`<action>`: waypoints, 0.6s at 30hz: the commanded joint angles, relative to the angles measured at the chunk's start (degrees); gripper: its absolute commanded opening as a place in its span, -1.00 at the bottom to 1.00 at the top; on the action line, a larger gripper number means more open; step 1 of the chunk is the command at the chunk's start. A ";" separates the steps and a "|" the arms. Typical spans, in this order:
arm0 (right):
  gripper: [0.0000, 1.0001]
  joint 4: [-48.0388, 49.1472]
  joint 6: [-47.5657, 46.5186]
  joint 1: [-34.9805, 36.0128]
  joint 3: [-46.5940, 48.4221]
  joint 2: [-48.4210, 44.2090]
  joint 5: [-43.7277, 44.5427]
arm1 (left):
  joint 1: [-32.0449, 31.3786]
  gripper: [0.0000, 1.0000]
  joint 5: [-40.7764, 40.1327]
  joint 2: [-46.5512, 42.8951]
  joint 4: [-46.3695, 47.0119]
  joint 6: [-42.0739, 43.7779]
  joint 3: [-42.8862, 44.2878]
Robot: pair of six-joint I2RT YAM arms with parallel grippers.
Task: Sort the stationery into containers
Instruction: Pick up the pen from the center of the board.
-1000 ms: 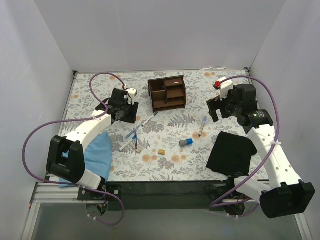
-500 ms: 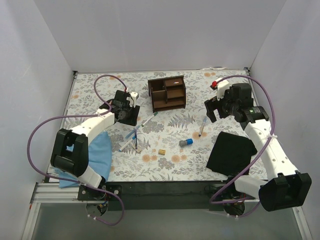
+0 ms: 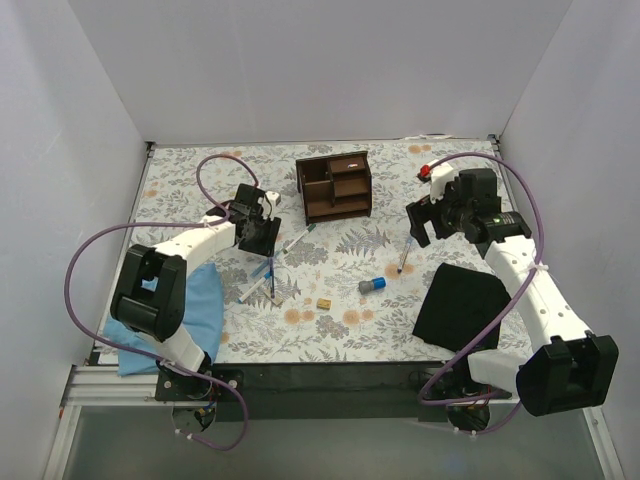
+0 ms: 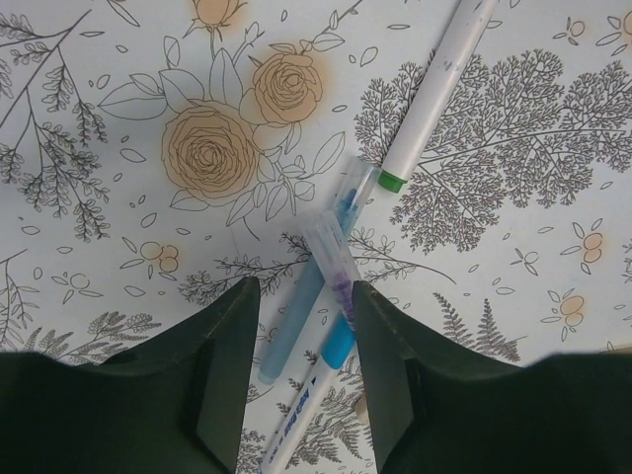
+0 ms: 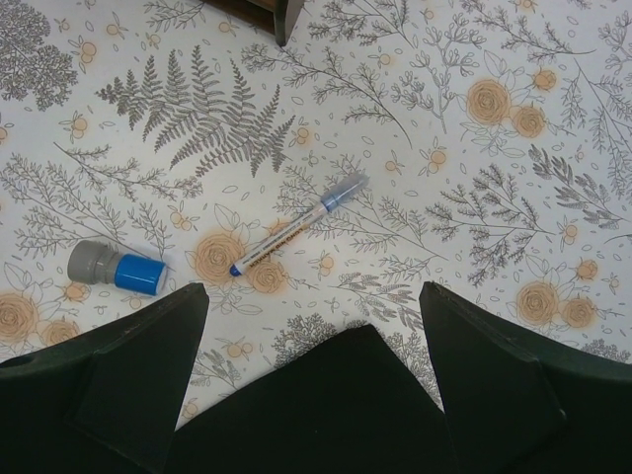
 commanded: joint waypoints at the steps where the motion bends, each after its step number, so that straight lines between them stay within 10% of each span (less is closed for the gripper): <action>1: 0.96 2.02 0.09 0.14 -0.30 0.83 -1.14 | 0.10 -0.17 1.30 0.72 -0.21 -0.20 1.69; 18: 0.96 3.34 -0.44 0.14 1.72 4.00 0.08 | -0.34 -0.35 0.87 5.30 -2.67 -0.12 5.39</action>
